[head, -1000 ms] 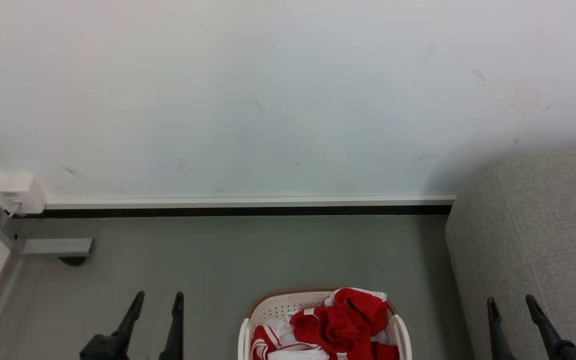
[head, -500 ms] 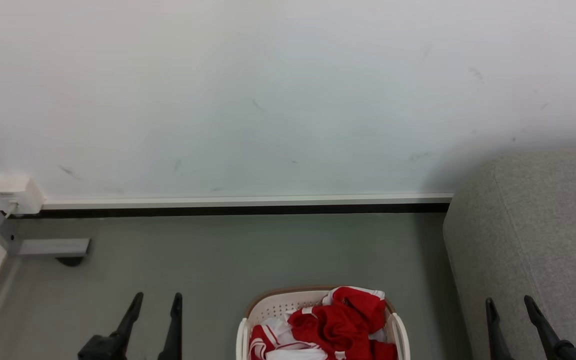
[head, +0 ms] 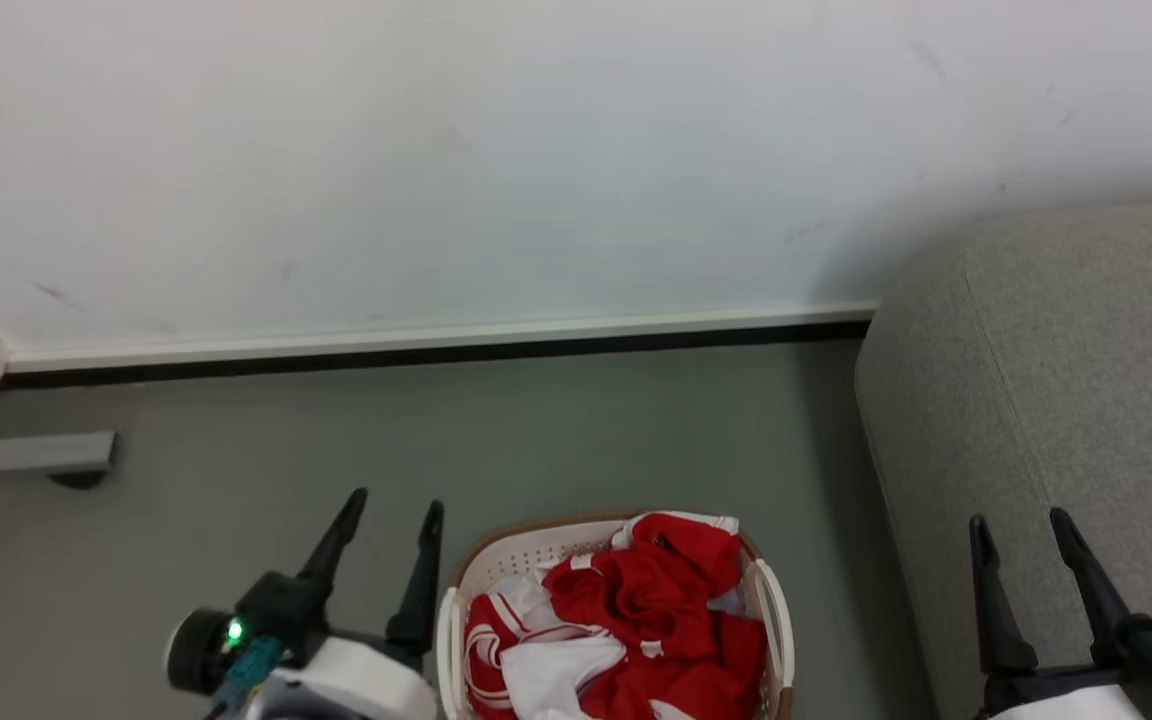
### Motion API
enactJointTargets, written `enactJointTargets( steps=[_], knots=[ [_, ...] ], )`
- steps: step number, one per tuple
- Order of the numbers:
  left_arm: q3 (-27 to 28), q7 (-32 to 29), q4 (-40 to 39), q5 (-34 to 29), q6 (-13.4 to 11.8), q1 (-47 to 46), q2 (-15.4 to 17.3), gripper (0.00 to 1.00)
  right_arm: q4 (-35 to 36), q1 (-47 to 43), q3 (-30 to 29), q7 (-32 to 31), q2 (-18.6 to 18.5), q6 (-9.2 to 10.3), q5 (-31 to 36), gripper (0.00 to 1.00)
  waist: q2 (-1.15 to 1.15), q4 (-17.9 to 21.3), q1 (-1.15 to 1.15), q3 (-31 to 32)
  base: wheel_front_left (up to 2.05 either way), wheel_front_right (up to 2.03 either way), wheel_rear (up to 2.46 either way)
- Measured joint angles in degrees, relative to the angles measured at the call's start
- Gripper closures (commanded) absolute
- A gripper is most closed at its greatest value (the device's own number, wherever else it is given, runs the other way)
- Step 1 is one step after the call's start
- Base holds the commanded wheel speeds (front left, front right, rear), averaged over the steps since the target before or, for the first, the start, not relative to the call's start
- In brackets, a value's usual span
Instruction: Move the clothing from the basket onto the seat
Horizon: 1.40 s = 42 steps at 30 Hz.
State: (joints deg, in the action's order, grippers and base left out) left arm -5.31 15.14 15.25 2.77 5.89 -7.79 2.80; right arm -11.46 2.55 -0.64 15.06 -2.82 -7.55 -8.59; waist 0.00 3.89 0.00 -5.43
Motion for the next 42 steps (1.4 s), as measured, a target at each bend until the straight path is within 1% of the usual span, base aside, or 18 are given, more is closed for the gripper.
enactJointTargets(
  steps=[5, 8, 16, 20, 26, 28, 29, 32, 42],
  knots=[
    [-4.9, 0.0, 5.4, -1.8, 0.9, -7.8, 0.1, 0.0, 2.9, 2.8, 0.2, 0.1, 0.0, 0.0, 0.3, 0.0, 0.0, 1.3, 0.0, -5.0, 0.0, 0.0, 0.0],
    [-8.3, -0.1, 10.8, -2.8, 1.2, -13.6, 0.3, 0.0, 4.9, 4.9, 0.2, 0.1, 0.0, 0.0, 1.3, 0.0, 0.0, 2.0, 0.0, -8.7, 0.0, 0.0, 0.0],
    [-17.9, -4.0, 22.7, -4.0, 1.6, -30.1, 0.1, 0.0, 11.3, 10.1, -1.2, 0.1, 0.0, 0.0, 3.6, 0.0, 0.0, 3.2, -0.01, -20.1, 0.0, 0.0, 0.0],
    [-22.5, -4.2, 28.1, -2.1, 1.6, -36.3, -0.1, 0.0, 13.7, 12.2, -1.8, 0.1, -0.1, 0.0, 5.1, 0.0, 0.0, 3.2, -0.01, -26.2, 0.0, 0.0, 0.0],
    [-28.2, -5.2, 34.4, 1.4, 1.6, -41.9, -0.1, 0.0, 16.2, 14.4, -1.5, 0.1, -0.1, 0.0, 5.6, 0.0, 0.0, 3.2, -0.02, -33.8, 0.0, 0.0, 0.0],
    [-29.5, -5.4, 36.1, 1.9, 1.6, -43.8, -0.1, 0.0, 16.9, 15.2, -1.1, 0.1, -0.1, 0.0, 5.7, 0.0, 0.0, 3.3, -0.02, -35.8, 0.0, 0.0, 0.0],
    [-30.5, -5.5, 38.0, 2.0, 1.1, -45.6, -0.1, 0.0, 17.2, 15.7, -0.5, 0.1, -0.1, 0.0, 5.7, 0.0, 0.0, 3.4, -0.02, -37.6, 0.0, 0.0, 0.0],
    [-31.6, -5.5, 40.6, 2.1, 0.9, -47.7, -0.1, 0.0, 17.7, 16.3, 0.1, 0.1, -0.1, 0.0, 5.5, 0.0, 0.0, 3.8, -0.02, -39.7, 0.0, 0.0, 0.0],
    [-33.6, -4.3, 47.0, 2.3, 0.2, -52.5, 0.0, 0.0, 17.9, 17.6, 0.4, 0.1, -0.1, 0.0, 2.0, 0.0, 0.0, 5.6, -0.01, -43.8, 0.0, 0.0, 0.0]
  ],
)
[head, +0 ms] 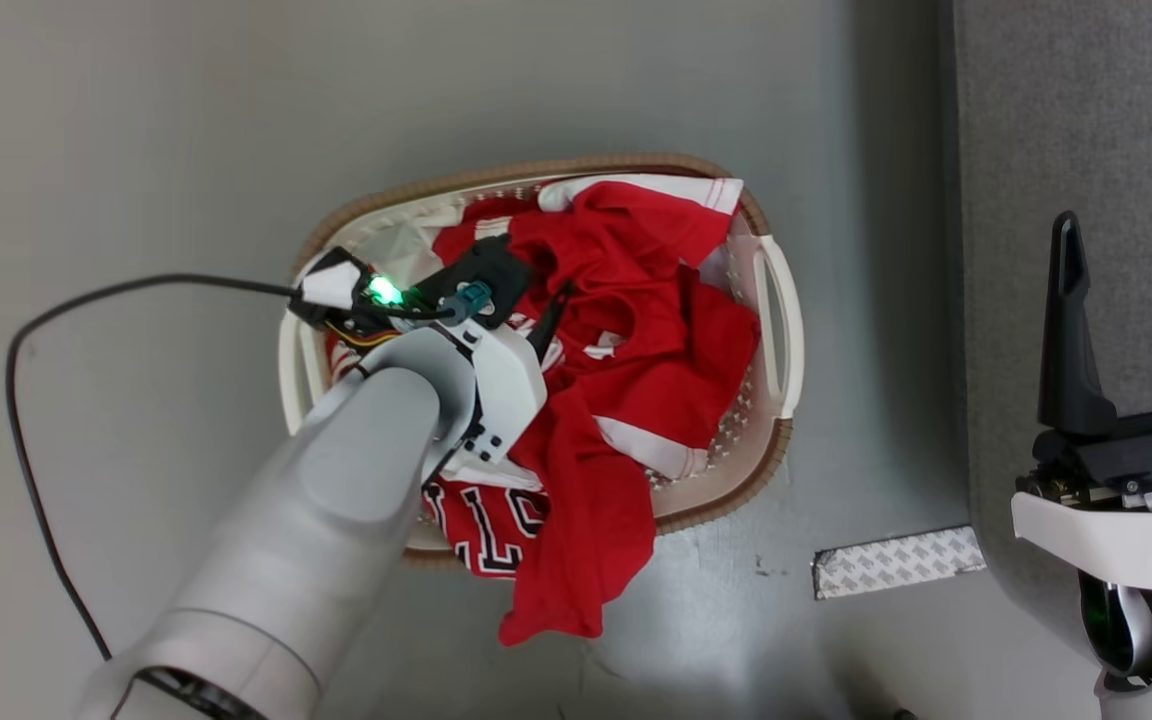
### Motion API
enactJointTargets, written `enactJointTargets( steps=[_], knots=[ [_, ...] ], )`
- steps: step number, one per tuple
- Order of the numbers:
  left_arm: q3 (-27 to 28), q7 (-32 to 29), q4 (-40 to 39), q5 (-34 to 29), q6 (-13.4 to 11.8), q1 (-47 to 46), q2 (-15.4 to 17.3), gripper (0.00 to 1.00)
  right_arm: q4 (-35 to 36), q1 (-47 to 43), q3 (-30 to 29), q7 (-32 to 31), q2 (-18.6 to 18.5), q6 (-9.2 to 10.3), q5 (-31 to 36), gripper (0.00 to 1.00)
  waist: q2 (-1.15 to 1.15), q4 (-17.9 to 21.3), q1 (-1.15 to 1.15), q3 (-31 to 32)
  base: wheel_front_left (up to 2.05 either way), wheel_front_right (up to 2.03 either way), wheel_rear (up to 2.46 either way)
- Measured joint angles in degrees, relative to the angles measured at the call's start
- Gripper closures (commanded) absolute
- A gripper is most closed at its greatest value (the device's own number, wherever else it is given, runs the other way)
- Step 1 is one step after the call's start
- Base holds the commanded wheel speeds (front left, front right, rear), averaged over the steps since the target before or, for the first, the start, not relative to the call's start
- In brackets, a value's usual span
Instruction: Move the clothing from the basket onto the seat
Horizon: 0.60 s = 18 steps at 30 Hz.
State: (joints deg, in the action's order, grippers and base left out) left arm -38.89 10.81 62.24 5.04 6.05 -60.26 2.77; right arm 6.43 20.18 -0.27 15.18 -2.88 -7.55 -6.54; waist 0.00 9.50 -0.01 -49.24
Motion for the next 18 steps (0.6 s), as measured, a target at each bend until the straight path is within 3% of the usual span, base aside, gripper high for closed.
enactJointTargets(
  steps=[18],
  knots=[
    [-2.3, 1.7, 6.8, -0.9, -1.5, -5.3, 1.8, 0.0, 0.8, 0.7, 0.4, 0.0, 0.0, 0.0, -3.1, 0.0, 0.0, 2.9, 0.0, -3.2, 0.0, 0.0, 0.0]
  ],
)
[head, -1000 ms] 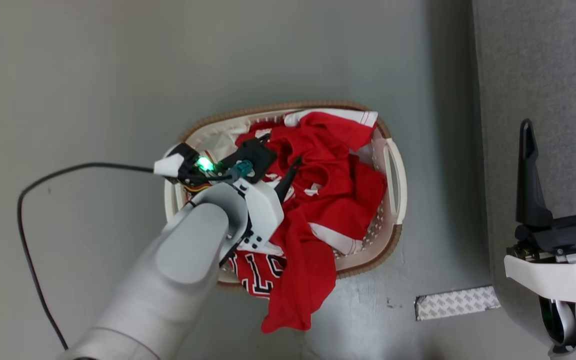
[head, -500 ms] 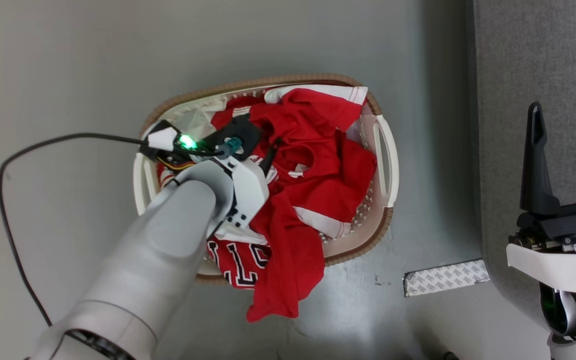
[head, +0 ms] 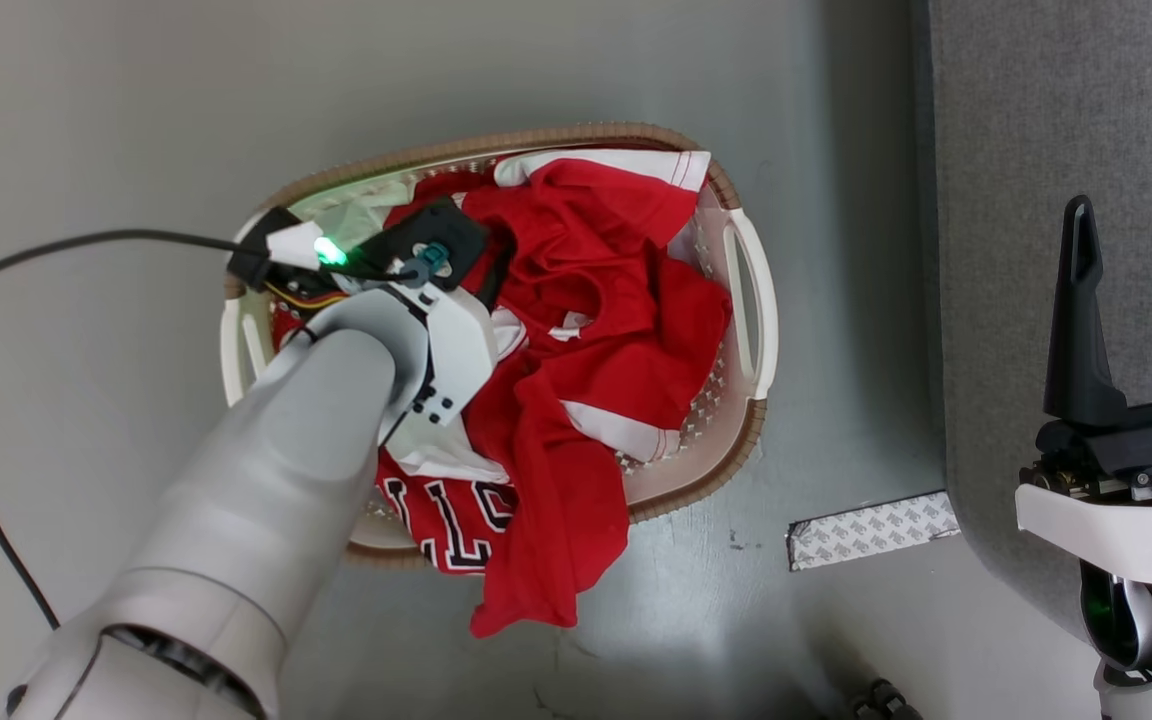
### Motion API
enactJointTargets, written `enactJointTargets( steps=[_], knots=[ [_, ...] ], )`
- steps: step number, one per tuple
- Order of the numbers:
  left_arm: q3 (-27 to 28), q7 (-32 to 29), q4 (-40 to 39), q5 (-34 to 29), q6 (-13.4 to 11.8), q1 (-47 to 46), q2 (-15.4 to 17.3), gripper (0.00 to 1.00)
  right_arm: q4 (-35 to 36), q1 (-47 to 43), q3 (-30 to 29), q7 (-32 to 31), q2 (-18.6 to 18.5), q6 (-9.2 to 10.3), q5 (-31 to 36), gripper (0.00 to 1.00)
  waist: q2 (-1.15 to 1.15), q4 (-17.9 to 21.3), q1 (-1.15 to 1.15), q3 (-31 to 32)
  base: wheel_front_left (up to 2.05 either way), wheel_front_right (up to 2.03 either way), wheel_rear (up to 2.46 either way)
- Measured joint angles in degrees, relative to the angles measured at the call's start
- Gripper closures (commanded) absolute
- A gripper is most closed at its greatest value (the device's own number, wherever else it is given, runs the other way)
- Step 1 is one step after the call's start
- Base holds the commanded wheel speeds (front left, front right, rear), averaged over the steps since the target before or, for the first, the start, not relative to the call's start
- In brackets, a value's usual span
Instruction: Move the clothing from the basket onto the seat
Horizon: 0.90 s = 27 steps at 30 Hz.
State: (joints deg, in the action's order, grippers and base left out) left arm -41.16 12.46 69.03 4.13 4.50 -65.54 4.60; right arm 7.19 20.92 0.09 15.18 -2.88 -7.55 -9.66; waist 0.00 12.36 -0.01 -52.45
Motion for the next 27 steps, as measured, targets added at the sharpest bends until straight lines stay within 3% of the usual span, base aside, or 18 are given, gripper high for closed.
enactJointTargets(
  steps=[15, 16, 17, 19, 21, 27],
  knots=[
    [-1.7, 1.2, 2.1, 0.0, -1.6, -2.1, 0.0, 0.0, 0.3, -0.2, 0.5, 0.0, 0.0, 0.0, -0.8, 0.0, 0.0, 0.8, 0.0, -1.6, 0.0, 0.0, 0.0],
    [-1.9, 1.2, 2.2, 0.0, -1.7, -2.2, 0.0, 0.04, 0.3, -0.2, 0.5, 0.0, 0.0, 0.0, -0.8, 0.0, 0.0, 0.8, 0.0, -1.7, 0.0, 0.0, 0.0],
    [-2.0, 1.3, 2.3, 0.0, -1.9, -2.3, 0.0, 0.18, 0.4, -0.2, 0.5, 0.0, 0.0, 0.0, -0.8, 0.0, 0.0, 0.9, 0.0, -1.8, 0.0, 0.0, 0.0],
    [-2.3, 1.4, 2.5, 0.0, -2.1, -2.3, 0.0, 0.62, 0.5, -0.3, 0.3, 0.0, 0.0, 0.0, -0.8, 0.0, 0.0, 1.1, 0.0, -1.9, 0.0, 0.0, 0.0],
    [-2.4, 1.7, 2.5, 0.0, -2.5, -2.4, -0.1, 1.0, 0.5, -0.5, 0.1, 0.0, 0.0, 0.0, -0.8, 0.0, 0.0, 1.2, 0.0, -1.8, 0.0, 0.0, 0.0],
    [-1.6, 2.3, 2.0, 1.7, -1.9, -1.5, -0.7, 1.0, 0.1, -1.0, -0.6, 0.0, 0.0, 0.0, -0.8, 0.0, 0.0, 0.5, 0.0, -0.5, 0.0, 0.0, 0.0]
  ],
)
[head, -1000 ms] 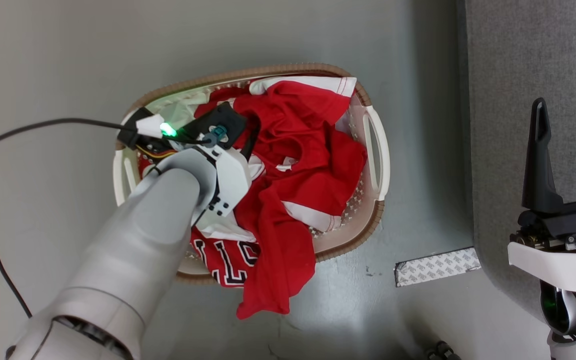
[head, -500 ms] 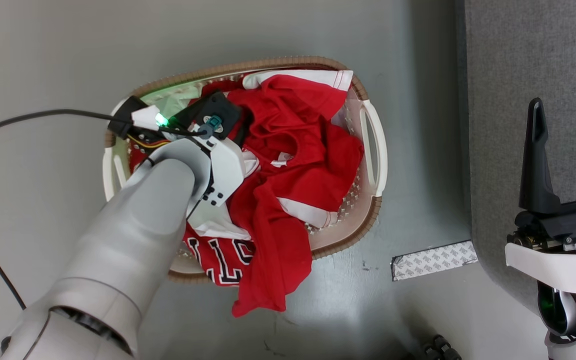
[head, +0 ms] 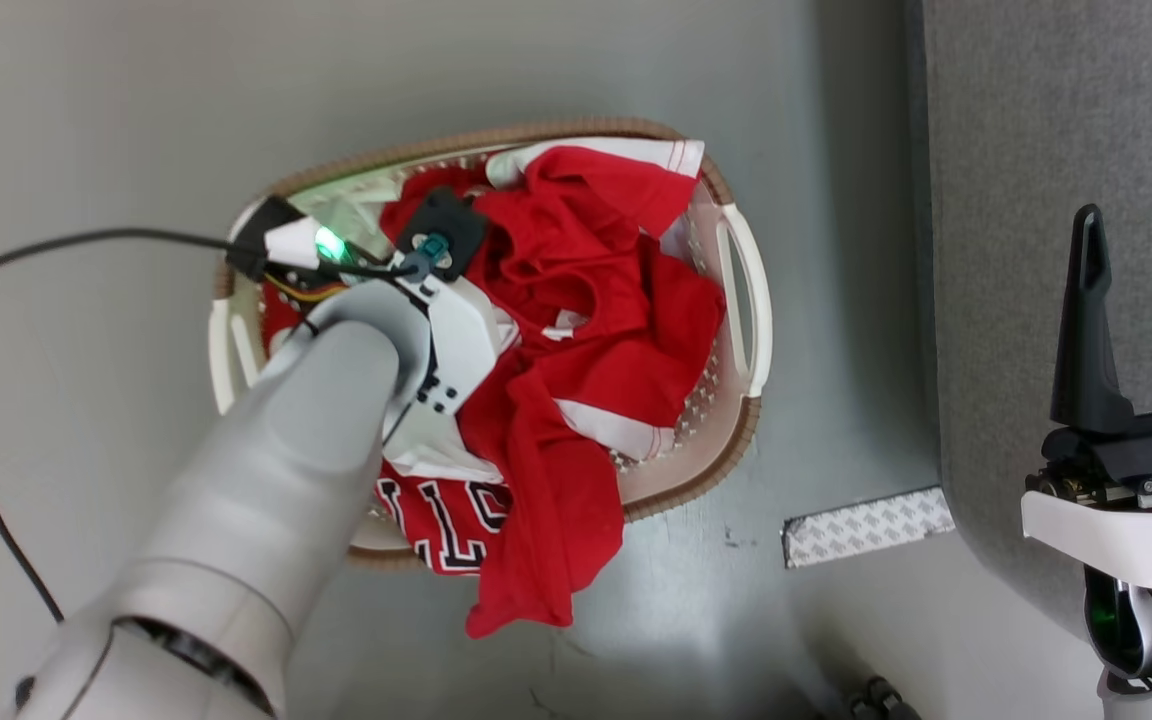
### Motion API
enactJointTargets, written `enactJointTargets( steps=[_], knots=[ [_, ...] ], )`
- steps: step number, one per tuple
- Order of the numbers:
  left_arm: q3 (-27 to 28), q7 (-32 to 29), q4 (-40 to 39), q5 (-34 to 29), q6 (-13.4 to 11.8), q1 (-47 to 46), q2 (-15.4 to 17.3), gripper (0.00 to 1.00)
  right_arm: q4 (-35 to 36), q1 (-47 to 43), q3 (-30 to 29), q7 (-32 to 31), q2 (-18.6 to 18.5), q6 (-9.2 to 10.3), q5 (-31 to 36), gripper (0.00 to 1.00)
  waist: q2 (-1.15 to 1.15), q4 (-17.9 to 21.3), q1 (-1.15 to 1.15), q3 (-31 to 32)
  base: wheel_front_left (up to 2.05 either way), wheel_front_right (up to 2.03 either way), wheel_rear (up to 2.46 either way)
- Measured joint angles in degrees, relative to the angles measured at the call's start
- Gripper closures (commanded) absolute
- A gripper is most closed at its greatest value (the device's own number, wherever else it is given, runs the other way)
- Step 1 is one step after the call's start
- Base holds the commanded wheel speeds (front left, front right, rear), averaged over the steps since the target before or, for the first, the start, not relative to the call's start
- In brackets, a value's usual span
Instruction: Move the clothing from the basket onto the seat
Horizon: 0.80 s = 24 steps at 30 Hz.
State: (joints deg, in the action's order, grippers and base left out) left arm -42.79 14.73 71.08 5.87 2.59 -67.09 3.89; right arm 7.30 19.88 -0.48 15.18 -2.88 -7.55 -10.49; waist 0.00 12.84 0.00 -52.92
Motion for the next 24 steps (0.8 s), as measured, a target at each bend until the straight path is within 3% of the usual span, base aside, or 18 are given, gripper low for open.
enactJointTargets(
  steps=[5, 10, 24],
  knots=[
    [1.1, 0.3, -2.7, 2.5, 0.2, 4.4, -0.2, 1.0, -1.9, 0.0, 0.0, 0.0, 0.0, 0.0, -0.3, 0.0, 0.0, -0.9, 0.0, 3.3, 0.0, 0.0, 0.0],
    [3.0, 0.4, -11.0, 4.6, -0.7, 11.6, 1.2, 1.0, -4.3, -0.3, -0.4, 0.0, 0.0, 0.0, -0.9, 0.0, 0.0, -1.8, 0.0, 8.6, 0.0, 0.0, 0.0],
    [9.3, 0.4, -33.5, 10.2, -3.1, 35.1, 4.8, 1.0, -12.6, -10.6, -0.3, 0.0, 0.1, 0.0, -1.5, 0.0, 0.0, -5.5, 0.02, 30.4, 0.0, 0.0, 0.0]
  ],
)
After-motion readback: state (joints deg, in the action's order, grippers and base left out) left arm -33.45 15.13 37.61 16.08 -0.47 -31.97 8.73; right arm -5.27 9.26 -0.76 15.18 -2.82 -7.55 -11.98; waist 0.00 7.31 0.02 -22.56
